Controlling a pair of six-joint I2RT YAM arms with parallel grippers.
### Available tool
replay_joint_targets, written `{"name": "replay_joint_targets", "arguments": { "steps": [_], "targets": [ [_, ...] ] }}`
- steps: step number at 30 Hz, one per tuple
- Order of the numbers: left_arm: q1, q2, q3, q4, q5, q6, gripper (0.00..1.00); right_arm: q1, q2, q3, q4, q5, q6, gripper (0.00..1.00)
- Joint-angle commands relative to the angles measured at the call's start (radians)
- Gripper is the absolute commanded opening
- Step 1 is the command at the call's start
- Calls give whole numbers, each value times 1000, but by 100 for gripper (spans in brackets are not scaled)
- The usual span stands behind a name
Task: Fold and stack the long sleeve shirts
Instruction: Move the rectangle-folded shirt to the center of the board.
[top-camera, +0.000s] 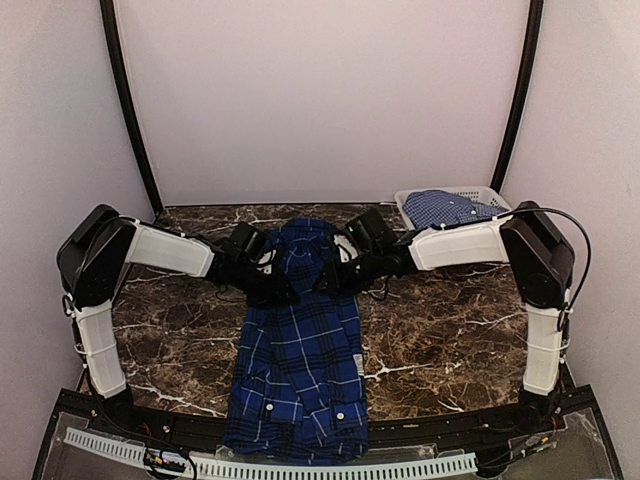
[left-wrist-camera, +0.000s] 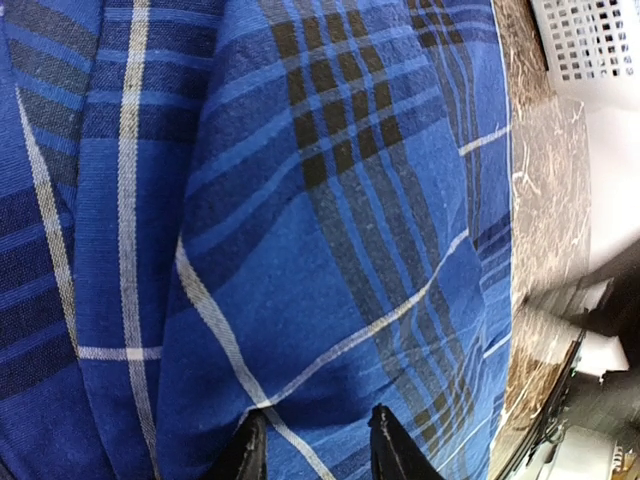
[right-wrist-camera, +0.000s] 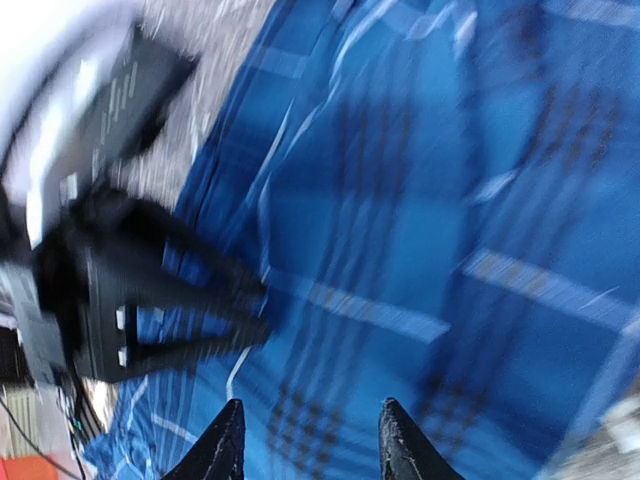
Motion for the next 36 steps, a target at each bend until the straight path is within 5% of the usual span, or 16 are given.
{"name": "replay_joint_targets", "arguments": {
  "steps": [1, 12, 22, 30, 36],
  "targets": [
    [5, -24, -33, 37, -67, -54, 34, 50, 5, -44, 85, -13, 41, 43],
    [17, 82, 95, 24, -159, -53, 34, -25, 193, 94, 20, 34, -8, 43],
    [103, 301, 425, -71, -142, 32, 34, -128, 409, 434, -103, -5, -90, 44],
    [124, 410, 746, -182, -86, 111, 36, -154, 465, 662, -228, -13, -147, 57],
    [124, 354, 841, -274, -40, 155, 40, -153, 377, 682, -265, 5, -173, 67]
  ]
}}
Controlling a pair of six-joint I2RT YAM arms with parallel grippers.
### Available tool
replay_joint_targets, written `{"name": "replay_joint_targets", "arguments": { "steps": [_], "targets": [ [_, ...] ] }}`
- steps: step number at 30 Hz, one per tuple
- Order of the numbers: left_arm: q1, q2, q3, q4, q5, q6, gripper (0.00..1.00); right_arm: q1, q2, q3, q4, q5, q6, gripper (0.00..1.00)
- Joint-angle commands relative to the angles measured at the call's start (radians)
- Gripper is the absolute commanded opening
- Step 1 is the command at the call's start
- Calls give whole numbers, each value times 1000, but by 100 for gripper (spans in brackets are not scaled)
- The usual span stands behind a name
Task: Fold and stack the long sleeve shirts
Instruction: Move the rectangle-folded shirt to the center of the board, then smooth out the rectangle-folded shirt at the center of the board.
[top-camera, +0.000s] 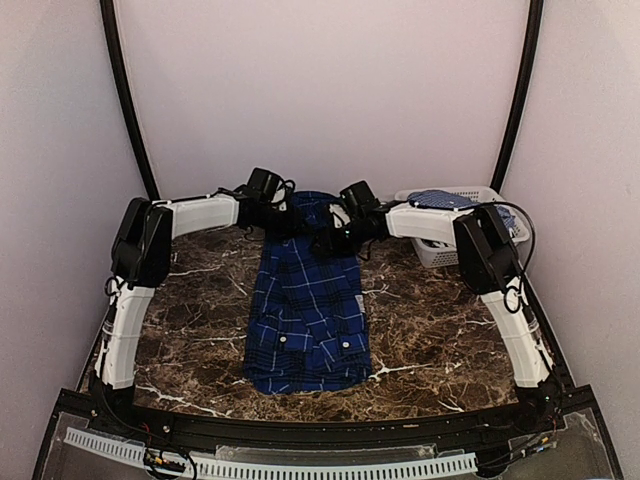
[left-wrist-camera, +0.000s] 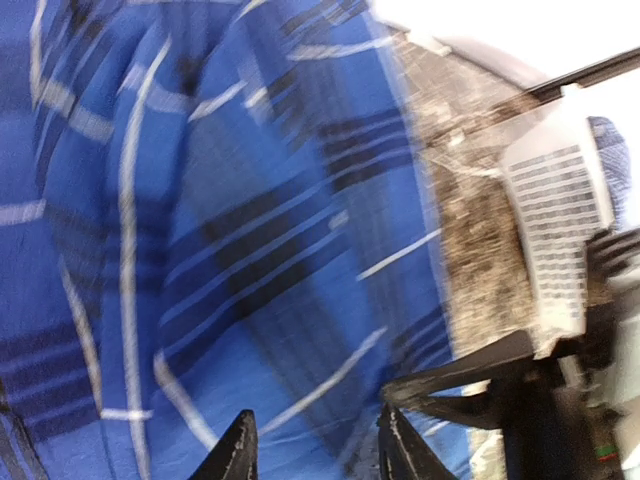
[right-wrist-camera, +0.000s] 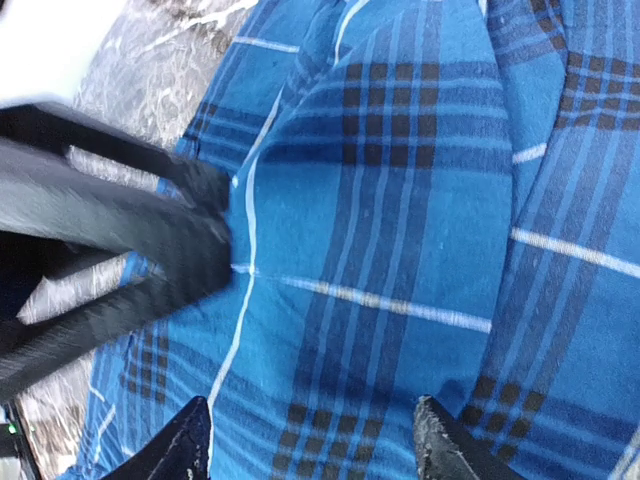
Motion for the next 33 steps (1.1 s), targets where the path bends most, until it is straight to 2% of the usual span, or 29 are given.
{"name": "replay_joint_targets", "arguments": {
  "steps": [1, 5, 11, 13, 19, 26, 33],
  "targets": [
    [1, -105, 45, -101, 51, 55, 41, -1, -93, 11, -59, 20, -33, 68],
    [0, -237, -67, -84, 61, 35, 41, 1, -214, -114, -16, 16, -15, 70],
    [-3, -496, -473, 66, 125, -44, 40, 40, -443, -457, 133, 4, 40, 70],
    [-13, -574, -665, 115, 153, -72, 39, 64, -510, -570, 177, 8, 60, 70],
    [-79, -761, -1013, 226, 162, -161, 38, 149, -678, -854, 298, -2, 118, 69],
    [-179, -891, -1236, 300, 191, -254, 38, 255, -804, -1059, 327, 8, 165, 69],
    [-205, -959, -1343, 315, 235, -303, 38, 340, -840, -1156, 359, -11, 207, 69]
  ]
}}
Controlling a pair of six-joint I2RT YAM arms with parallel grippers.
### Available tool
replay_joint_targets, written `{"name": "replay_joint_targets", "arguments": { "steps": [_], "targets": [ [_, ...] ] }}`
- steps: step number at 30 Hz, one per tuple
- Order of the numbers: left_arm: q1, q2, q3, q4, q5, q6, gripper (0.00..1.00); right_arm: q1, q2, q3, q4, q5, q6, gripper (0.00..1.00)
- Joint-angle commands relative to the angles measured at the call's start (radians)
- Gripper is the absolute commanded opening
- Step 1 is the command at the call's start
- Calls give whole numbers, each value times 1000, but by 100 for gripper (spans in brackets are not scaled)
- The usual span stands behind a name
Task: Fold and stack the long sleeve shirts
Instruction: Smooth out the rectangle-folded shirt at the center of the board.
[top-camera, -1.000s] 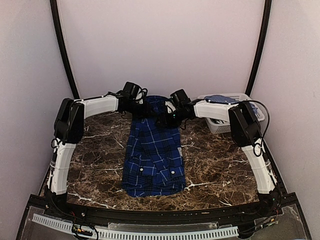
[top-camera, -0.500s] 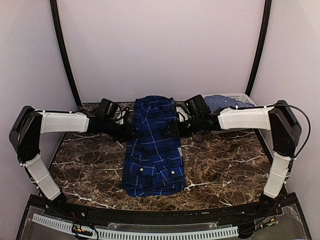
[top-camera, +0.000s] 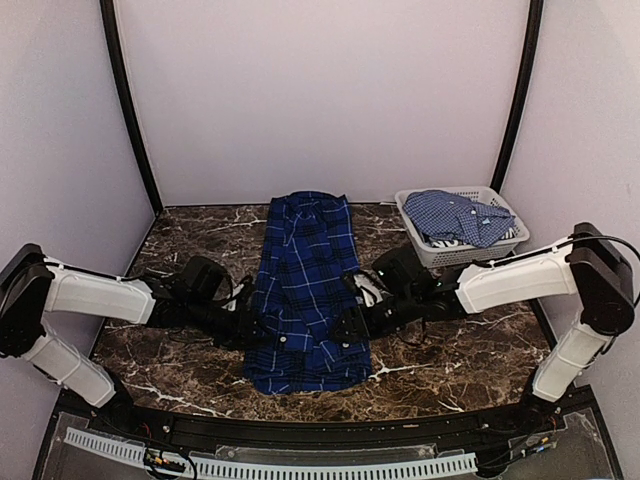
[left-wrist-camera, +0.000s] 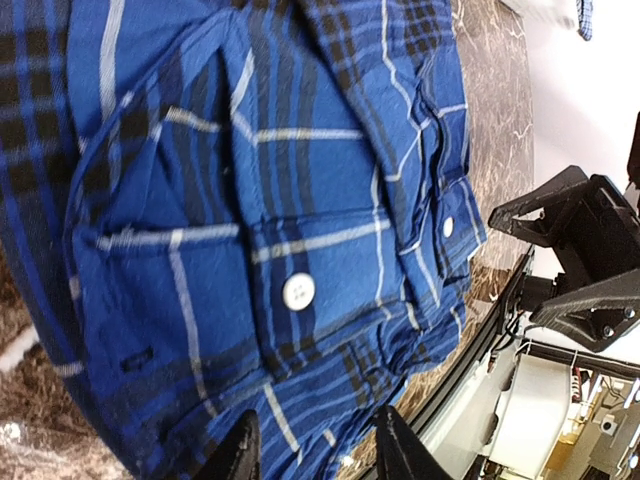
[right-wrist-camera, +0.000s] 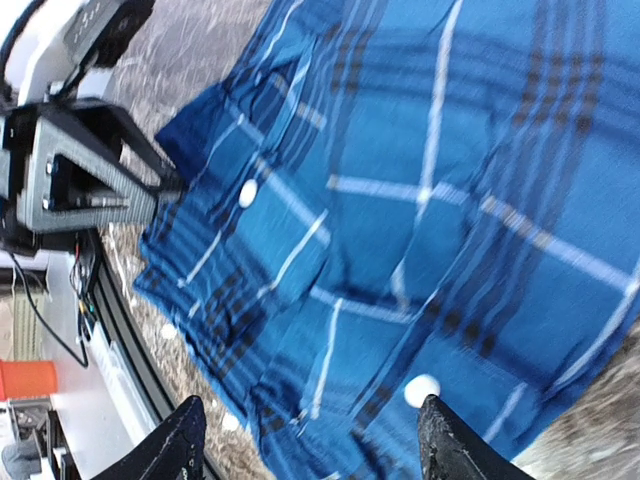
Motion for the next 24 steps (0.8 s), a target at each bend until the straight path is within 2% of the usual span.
{"name": "replay_joint_targets", "arguments": {
  "steps": [1, 9, 16, 19, 24],
  "targets": [
    [-14, -43, -59, 38, 42, -39, 38, 56, -22, -32, 48, -11, 30, 69],
    [-17, 44, -129, 82, 97, -67, 38, 90, -5, -126, 110, -76, 72, 70],
    [-17, 78, -157, 71, 87, -70, 38, 100, -16, -240, 202, -130, 130, 70],
    [-17, 73, -148, 61, 95, -63, 38, 100, -23, -244, 186, -128, 130, 69],
    [-17, -30, -65, -81, 64, -1, 38, 96, -120, -209, 70, -50, 104, 70]
  ]
}}
